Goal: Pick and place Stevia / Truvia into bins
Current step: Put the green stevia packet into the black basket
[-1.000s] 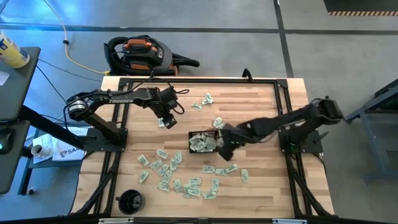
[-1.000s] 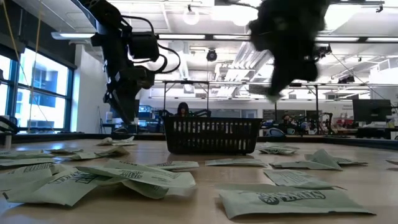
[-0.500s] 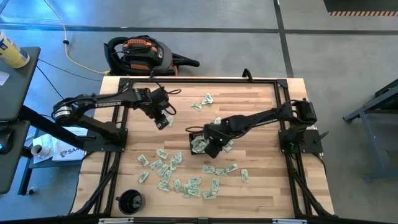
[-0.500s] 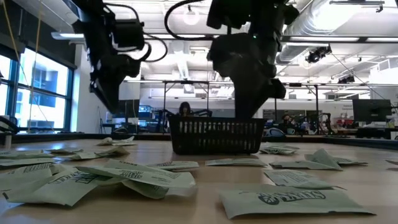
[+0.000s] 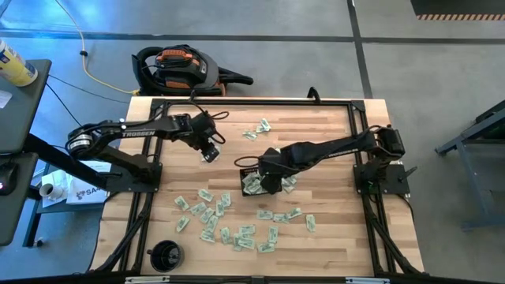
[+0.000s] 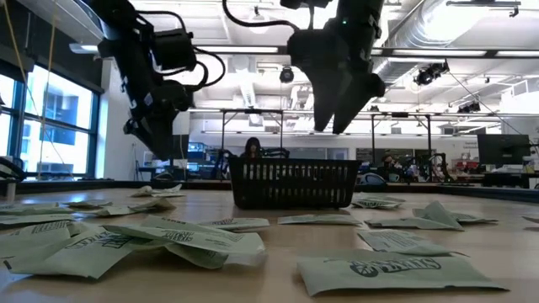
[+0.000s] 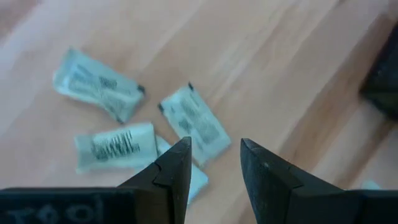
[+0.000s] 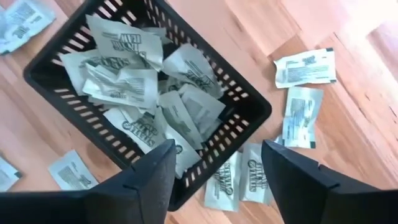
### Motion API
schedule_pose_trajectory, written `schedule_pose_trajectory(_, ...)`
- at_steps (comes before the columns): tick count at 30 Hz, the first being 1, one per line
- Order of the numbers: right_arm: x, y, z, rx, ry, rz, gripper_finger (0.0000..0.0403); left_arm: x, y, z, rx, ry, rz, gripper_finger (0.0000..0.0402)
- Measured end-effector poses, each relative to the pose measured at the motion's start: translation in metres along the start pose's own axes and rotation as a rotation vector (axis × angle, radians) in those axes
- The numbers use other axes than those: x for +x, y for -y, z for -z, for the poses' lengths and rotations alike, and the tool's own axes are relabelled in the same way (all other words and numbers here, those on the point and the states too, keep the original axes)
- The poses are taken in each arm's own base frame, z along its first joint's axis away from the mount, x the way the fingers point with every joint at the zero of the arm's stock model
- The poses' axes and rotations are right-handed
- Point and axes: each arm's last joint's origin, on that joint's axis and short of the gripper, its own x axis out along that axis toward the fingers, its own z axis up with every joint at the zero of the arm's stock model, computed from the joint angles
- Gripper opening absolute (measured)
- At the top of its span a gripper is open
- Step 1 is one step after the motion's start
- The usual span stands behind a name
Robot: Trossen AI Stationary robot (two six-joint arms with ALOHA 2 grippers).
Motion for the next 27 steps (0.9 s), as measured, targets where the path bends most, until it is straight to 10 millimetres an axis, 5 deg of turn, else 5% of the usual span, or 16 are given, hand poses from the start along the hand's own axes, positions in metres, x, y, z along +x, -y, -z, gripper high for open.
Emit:
schedule_pose_trajectory(12,0.000,0.001,0.001,0.040,0.000,0.028,0.0225,0.046,-0.003,0.000,-0.038,-0.119,-0.065,0.0170)
schedule_pose_trajectory(27,0.001,0.007,-0.002,0.050,-0.005,0.046,0.0220,0.061,-0.002,-0.005,-0.047,-0.087,-0.068,0.0227)
